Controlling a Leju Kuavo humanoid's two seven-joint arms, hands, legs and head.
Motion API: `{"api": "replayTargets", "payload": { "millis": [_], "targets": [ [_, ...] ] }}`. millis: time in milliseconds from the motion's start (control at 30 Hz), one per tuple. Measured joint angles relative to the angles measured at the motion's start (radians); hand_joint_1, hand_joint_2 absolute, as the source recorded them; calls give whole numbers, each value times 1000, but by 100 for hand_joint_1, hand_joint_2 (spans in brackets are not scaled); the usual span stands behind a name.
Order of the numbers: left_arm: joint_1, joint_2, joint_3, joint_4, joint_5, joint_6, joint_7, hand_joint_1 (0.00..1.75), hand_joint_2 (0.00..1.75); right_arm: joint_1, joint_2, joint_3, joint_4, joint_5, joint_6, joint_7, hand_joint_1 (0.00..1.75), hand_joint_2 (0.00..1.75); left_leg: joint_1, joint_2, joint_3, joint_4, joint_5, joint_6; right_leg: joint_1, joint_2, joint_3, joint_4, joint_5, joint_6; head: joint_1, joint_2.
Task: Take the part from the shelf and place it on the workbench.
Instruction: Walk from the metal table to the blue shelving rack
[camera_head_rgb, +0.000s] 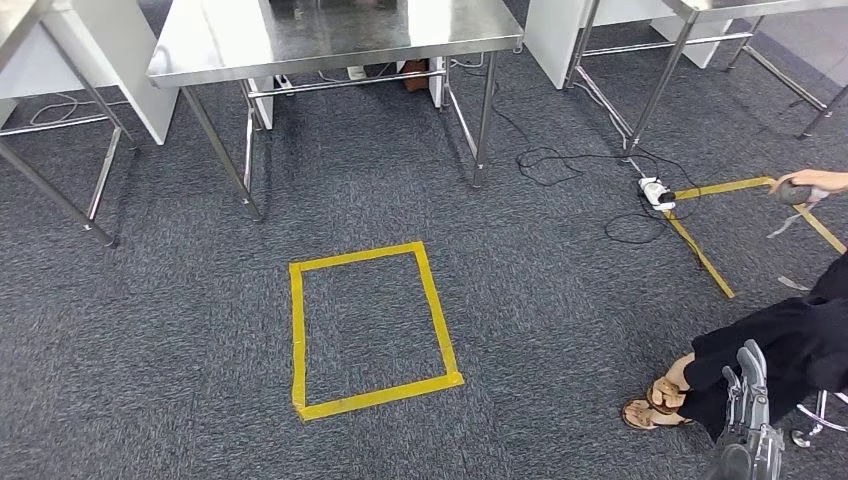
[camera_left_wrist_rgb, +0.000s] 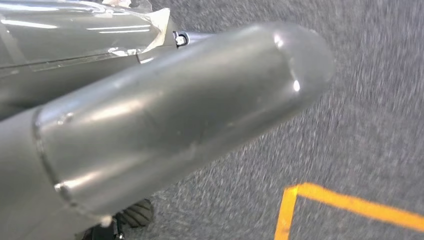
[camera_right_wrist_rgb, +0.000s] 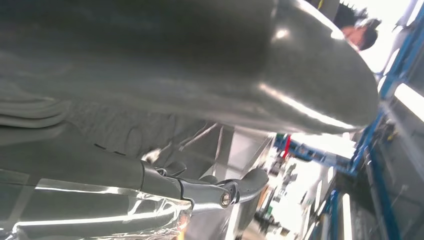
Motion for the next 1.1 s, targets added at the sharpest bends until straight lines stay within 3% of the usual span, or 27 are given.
{"api": "replayTargets", "payload": {
  "millis": [33, 100, 167, 200, 300, 333, 367, 400, 467, 533, 600, 667, 733, 767, 800, 833, 867, 900, 967, 1033, 1100],
  "targets": [
    [0, 1, 0, 0, -1, 1, 2, 0, 0, -2, 2, -2, 2, 6, -4, 6, 0, 0, 0, -12, 4, -9, -3, 4, 1, 2, -1, 0, 1, 1, 1, 0],
    [0, 1, 0, 0, -1, 1, 3, 0, 0, -3, 2, -3, 2, 7, -5, 7, 0, 0, 0, -12, 4, -10, -3, 4, 2, 2, -1, 1, 1, 1, 1, 0],
    [0, 0, -2, 0, -14, 11, 18, 0, 0, -24, 6, -23, 37, 55, -36, 43, 0, 0, -3, 2, 5, -14, -1, 2, -1, 15, -7, 1, 5, 8, -2, 0],
    [-2, -2, -12, 1, -42, 28, 44, 0, 0, -79, 1, -75, 170, 117, -86, 71, 0, 0, -3, 25, 5, -25, 7, 5, -2, 3, -23, 16, -2, 14, -1, 0],
    [-5, -10, -71, 12, -172, 114, 207, 0, 0, -314, -58, -279, 882, 369, -273, 226, 0, 0, -4, 119, -2, -53, 34, 19, -9, -71, -135, 227, -99, 33, 5, 0],
    [-4, -12, -89, 16, -206, 139, 273, 0, 0, -351, -76, -303, 1050, 434, -292, 305, 0, 0, -6, 138, -5, -52, 34, 19, -13, -81, -147, 269, -116, 40, 5, 0],
    [-4, -15, -105, 20, -237, 157, 342, 0, 0, -365, -85, -306, 1152, 483, -282, 389, 0, 0, -6, 151, -5, -51, 34, 18, -16, -87, -123, 237, -103, 50, 5, 0],
    [-4, -18, -122, 22, -269, 169, 409, 0, 0, -374, -89, -303, 1232, 522, -263, 473, 0, 0, -6, 162, -4, -49, 32, 15, -19, -100, -82, 171, -81, 60, 5, 0],
    [-3, -28, -163, 28, -335, 181, 539, 0, 0, -389, -89, -293, 1357, 575, -216, 619, 0, 0, -12, 181, -4, -42, 25, 5, -20, -147, -5, 36, -39, 66, 6, 0],
    [-2, -38, -205, 31, -376, 184, 620, 0, 0, -399, -84, -278, 1444, 603, -187, 706, 0, 0, -19, 198, -3, -36, 20, -7, -18, -166, 17, -7, -24, 51, 4, 0],
    [-3, -48, -237, 33, -398, 183, 660, 0, 0, -405, -82, -266, 1505, 620, -170, 754, 0, 0, -16, 211, -1, -34, 17, -18, -18, -142, 11, -6, -18, 34, 2, 0],
    [-3, -54, -264, 34, -433, 171, 713, 0, 0, -414, -80, -252, 1546, 646, -130, 819, 0, 0, -9, 180, -10, -2, -13, -29, -21, -120, 9, -9, -13, 21, -1, 0],
    [1, -56, -294, 35, -472, 176, 769, 0, 0, -423, -76, -235, 1574, 663, -52, 908, 0, 0, -4, 126, -61, 114, -83, -36, -21, -96, 8, -10, -7, 11, -6, 0],
    [3, -56, -308, 36, -484, 186, 789, 0, 0, -426, -71, -231, 1584, 654, -11, 943, 0, 0, -4, 112, -95, 188, -116, -36, -18, -84, 5, -9, -5, 7, -7, 0],
    [6, -55, -318, 36, -490, 196, 801, 0, 0, -427, -66, -230, 1593, 641, 15, 965, 0, 0, -4, 105, -124, 246, -135, -36, -16, -71, 3, -8, -4, 4, -7, 0],
    [8, -55, -325, 36, -494, 201, 809, 0, 0, -426, -61, -232, 1599, 633, 22, 974, 0, 0, -4, 102, -138, 269, -132, -35, -14, -58, 3, -7, -3, 3, -7, 0],
    [9, -54, -332, 36, -496, 201, 813, 0, 0, -425, -56, -231, 1605, 643, 12, 972, 0, 0, -4, 99, -132, 251, -109, -31, -12, -44, 2, -6, -3, 3, -8, 0],
    [10, -53, -337, 36, -498, 198, 814, 0, 0, -425, -53, -224, 1610, 665, -4, 963, 0, 0, -4, 90, -108, 196, -72, -26, -11, -30, 3, -5, -2, 3, -8, 0],
    [10, -50, -346, 36, -502, 186, 811, 0, 0, -429, -49, -207, 1616, 703, -22, 925, 0, 0, -3, 46, -43, 59, -7, -14, -9, -4, 1, -1, -2, 4, -9, 0],
    [9, -49, -355, 36, -516, 174, 803, 0, 0, -437, -49, -196, 1618, 719, -23, 890, 0, 0, -4, 19, -13, -9, 9, -8, -7, 16, -6, 2, 1, 10, -8, 0],
    [7, -50, -368, 36, -540, 163, 794, 0, 0, -441, -45, -184, 1622, 733, -26, 883, 0, 0, -6, 36, -13, -16, 11, -4, -9, 32, -18, 2, 7, 21, -8, 0]
  ]
}}
